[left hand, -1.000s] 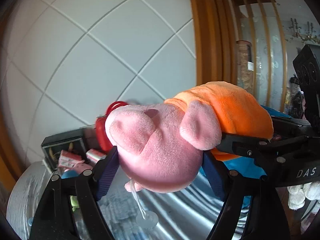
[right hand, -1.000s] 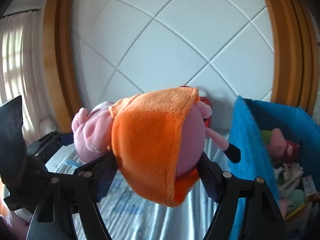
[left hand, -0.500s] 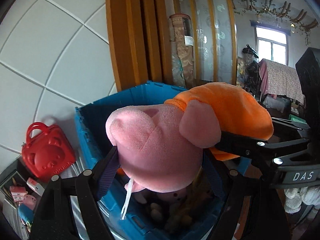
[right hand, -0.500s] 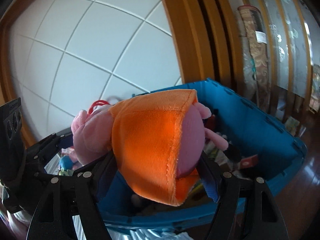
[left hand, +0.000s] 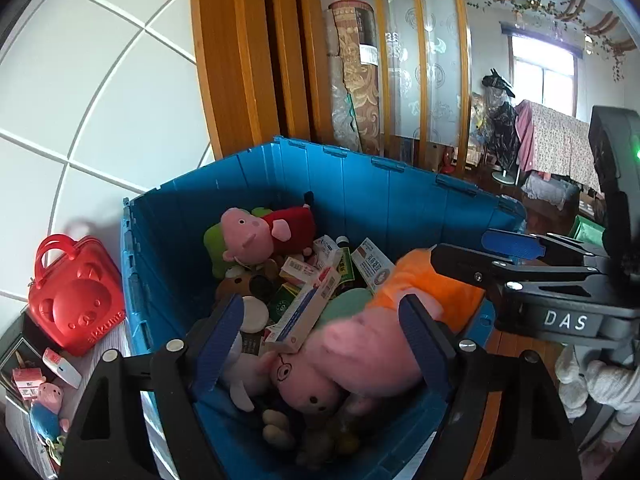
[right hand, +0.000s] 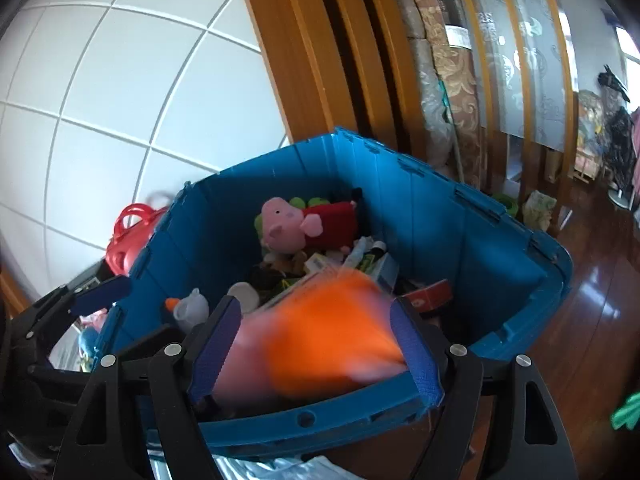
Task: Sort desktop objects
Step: 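Carry the orange-shirt pig plush into the blue bin and open both tools, then withdraw both tools from the bin back toward the bed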
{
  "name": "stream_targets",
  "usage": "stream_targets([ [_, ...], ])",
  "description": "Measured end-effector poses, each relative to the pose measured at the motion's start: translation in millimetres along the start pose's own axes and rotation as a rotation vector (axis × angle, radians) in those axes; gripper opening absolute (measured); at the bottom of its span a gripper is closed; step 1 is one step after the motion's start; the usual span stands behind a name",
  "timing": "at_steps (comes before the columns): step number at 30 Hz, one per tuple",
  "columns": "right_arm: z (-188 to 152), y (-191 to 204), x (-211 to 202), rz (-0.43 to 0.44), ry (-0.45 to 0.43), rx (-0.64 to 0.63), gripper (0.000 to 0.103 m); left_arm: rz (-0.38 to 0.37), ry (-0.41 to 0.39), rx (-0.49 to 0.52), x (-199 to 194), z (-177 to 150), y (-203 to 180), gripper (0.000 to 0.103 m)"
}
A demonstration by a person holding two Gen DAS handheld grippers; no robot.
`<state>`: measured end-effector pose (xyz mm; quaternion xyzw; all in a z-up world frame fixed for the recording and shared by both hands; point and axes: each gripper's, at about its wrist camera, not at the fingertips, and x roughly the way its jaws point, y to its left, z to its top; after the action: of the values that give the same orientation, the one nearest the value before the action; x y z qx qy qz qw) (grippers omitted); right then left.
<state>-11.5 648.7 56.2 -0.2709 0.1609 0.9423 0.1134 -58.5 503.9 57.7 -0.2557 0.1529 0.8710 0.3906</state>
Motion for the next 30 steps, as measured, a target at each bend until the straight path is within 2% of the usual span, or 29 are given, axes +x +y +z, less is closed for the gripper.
stream_targets([
  [2, 0.1, 4.6, -4.8, -0.004, -0.014, -0.007, 0.082, 0.015, -0.015, -0.021, -7.5, -2.9, 7.7, 0.080],
  [7, 3.3, 26.3, -11.4, 0.020, -0.056, -0.049, 0.103, 0.102, -0.064, -0.076, -41.2, -21.5, 34.9, 0.080],
  [10, 7.4, 51.8, -12.3, 0.061, -0.082, -0.088, 0.103, 0.176, -0.093, -0.135, -63.4, -36.2, 61.8, 0.086],
  [18, -1.6, 164.6, -17.3, 0.233, -0.136, -0.216, 0.103, 0.391, -0.091, -0.318, -128.2, -105.6, 162.9, 0.087],
  [22, -18.8, 235.5, -5.4, 0.334, -0.093, -0.300, 0.103, 0.474, -0.054, -0.417, -153.2, -152.0, 219.2, 0.087],
  [30, -71.7, 356.3, 45.7, 0.400, 0.082, -0.410, 0.103, 0.599, 0.036, -0.599, -199.1, -261.8, 319.2, 0.087],
])
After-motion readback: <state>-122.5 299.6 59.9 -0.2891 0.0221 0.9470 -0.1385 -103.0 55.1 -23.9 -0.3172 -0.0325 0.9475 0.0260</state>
